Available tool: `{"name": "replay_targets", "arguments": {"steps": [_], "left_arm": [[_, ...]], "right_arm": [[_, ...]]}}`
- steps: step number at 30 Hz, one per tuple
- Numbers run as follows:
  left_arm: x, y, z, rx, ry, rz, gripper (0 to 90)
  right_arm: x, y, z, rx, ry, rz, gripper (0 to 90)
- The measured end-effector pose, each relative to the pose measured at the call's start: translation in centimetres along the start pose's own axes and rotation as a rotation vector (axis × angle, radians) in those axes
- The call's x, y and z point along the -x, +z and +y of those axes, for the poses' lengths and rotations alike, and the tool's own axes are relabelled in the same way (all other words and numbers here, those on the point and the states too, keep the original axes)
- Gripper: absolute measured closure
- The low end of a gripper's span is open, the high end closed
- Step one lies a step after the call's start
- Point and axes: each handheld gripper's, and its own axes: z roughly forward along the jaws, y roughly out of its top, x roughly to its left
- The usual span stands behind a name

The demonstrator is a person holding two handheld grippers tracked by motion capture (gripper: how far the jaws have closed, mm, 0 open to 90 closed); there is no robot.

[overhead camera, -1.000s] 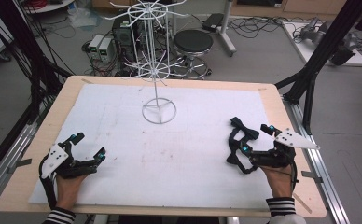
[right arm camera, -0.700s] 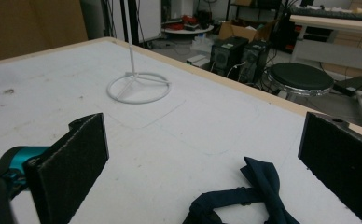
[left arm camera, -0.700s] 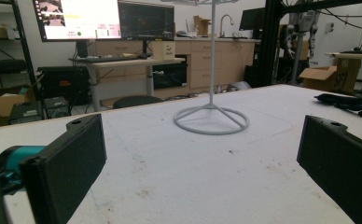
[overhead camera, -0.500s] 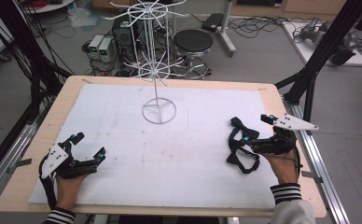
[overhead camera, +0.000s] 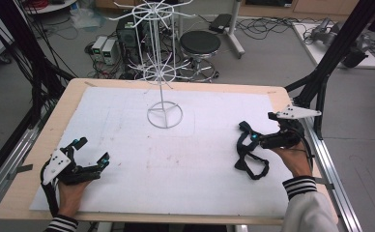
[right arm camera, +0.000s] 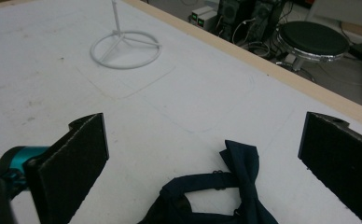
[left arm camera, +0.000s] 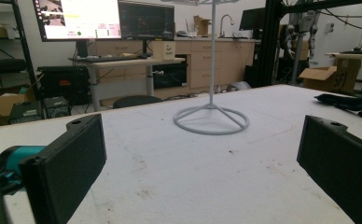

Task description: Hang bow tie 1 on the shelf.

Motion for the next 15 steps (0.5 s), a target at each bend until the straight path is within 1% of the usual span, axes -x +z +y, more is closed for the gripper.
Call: {"name": "replay_targets", "arguments": {"steps": [4, 9, 13, 15], "left_arm": [[0.0, 0.0, 0.0, -0.001, 0.000, 0.000, 1.7], [0.0, 0.0, 0.0, -0.001, -0.001, 0.001, 1.7], [0.0, 0.0, 0.0, -0.001, -0.001, 0.001, 1.7], [0.0, 0.0, 0.0, 0.000, -0.001, 0.001, 1.7]], "right_arm": [[0.9, 0.4, 0.1, -0.039, 0.023, -0.004, 0.7], [2.1, 1.2, 0.0, -0.094, 0.037, -0.016, 0.7], [2.7, 2.0, 0.4, -0.158, 0.020, -0.012, 0.7], [3.0, 2.3, 0.7, -0.174, 0.014, -0.009, 0.7]]}}
